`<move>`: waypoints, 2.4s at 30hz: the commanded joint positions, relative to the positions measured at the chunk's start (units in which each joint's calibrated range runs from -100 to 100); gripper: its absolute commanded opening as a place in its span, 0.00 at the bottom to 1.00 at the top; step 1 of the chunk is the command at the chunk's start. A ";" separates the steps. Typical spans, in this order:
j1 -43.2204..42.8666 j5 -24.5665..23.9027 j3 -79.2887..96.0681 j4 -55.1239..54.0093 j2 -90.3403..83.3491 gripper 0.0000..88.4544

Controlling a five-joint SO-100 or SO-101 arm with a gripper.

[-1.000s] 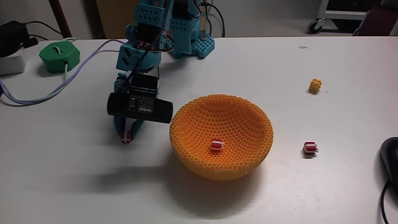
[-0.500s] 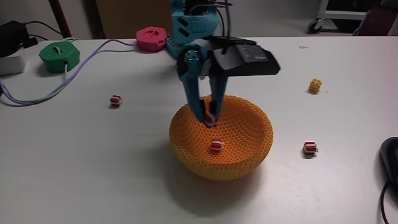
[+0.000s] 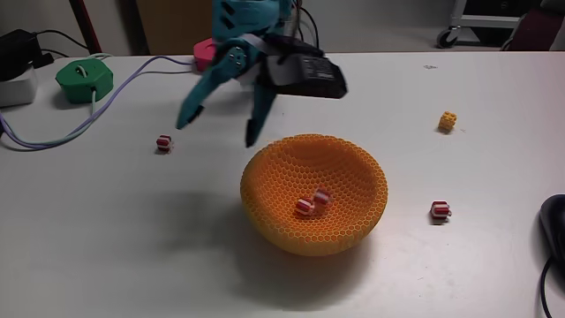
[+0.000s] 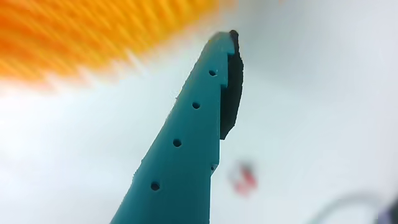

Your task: Place cube pieces into the yellow basket

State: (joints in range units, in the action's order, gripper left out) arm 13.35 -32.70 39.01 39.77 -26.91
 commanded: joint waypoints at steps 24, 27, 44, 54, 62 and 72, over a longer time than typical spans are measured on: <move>28.50 -7.42 41.53 -38.46 -2.64 0.33; 29.24 -9.18 41.25 -41.77 2.10 0.20; 21.88 -7.62 31.04 -43.76 0.11 0.00; 24.31 -4.35 33.25 -42.29 1.15 0.42; 30.46 -6.06 34.99 -45.15 6.26 0.38; 28.59 -7.03 29.02 -53.32 21.70 0.28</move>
State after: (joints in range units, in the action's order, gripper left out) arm 42.55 -39.49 70.54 -12.81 -8.41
